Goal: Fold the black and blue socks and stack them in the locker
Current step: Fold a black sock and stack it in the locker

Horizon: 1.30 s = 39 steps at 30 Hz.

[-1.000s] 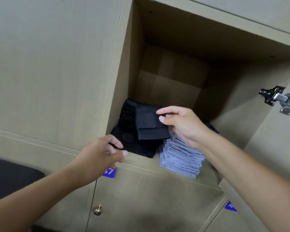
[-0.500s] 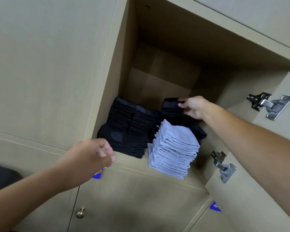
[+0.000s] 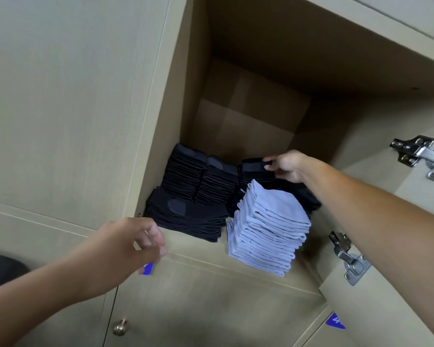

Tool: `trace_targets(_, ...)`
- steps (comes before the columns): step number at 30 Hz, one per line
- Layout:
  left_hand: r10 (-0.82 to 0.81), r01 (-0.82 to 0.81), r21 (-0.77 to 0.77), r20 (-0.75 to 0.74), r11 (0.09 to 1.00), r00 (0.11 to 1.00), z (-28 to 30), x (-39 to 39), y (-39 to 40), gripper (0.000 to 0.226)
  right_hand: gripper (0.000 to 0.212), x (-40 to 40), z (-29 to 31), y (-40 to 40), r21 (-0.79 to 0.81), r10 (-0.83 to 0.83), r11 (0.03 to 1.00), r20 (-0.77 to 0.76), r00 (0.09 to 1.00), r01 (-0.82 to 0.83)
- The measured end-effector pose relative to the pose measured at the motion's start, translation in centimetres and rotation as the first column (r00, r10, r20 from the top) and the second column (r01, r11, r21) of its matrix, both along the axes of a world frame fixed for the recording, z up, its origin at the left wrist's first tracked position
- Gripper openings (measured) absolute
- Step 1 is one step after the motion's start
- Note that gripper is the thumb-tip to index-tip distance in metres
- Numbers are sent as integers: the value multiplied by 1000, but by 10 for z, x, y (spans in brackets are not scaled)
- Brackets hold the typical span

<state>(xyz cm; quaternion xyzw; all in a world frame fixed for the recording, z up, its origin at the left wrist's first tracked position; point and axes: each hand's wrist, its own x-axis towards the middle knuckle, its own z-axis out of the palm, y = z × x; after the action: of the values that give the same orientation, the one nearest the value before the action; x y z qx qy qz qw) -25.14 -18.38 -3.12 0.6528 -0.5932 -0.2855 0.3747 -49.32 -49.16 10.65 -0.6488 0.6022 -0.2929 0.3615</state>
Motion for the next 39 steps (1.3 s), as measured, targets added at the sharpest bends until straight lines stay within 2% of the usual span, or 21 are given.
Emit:
trace_targets(7, -2, 2, 18, 10, 1000, 1000, -4, 2, 0, 20, 31, 0, -5, -6, -109, 34, 992, -233, 972, -61)
trace_targets(12, 1, -1, 9, 17, 1000, 1000, -7, 3, -3, 21, 24, -2, -2, -10, -171, 77, 972, -419, 905, -162)
trace_targets(15, -3, 3, 8, 37, 1000, 999, -9, 4, -5, 24, 25, -1, -2, -7, -229, 94, 939, -544, 834, -256)
trace_targets(19, -5, 4, 21, 57, 1000, 998, -10, 5, -5, 23, 26, 4, -6, -4, -205, 228, 900, -529, 817, -384)
trace_targets(23, 14, -16, 34, 56, 999, 998, -13, 4, -7, 10, 38, 7, -11, -2, -102, 311, 880, -613, 726, -463)
trace_targets(31, 15, -17, 49, 48, 999, 999, -15, 7, -10, 8, 42, 13, -14, -8, -63, 233, 889, -791, 566, -453)
trace_targets(35, 12, -14, 53, 52, 999, 999, -16, 7, -10, 8, 37, 21, -20, -9, -97, 174, 887, -836, 521, -451)
trace_targets(39, 10, -12, 41, 53, 999, 999, -15, 7, -11, 6, 44, 22, -16, -7, -62, 190, 889, -852, 489, -453)
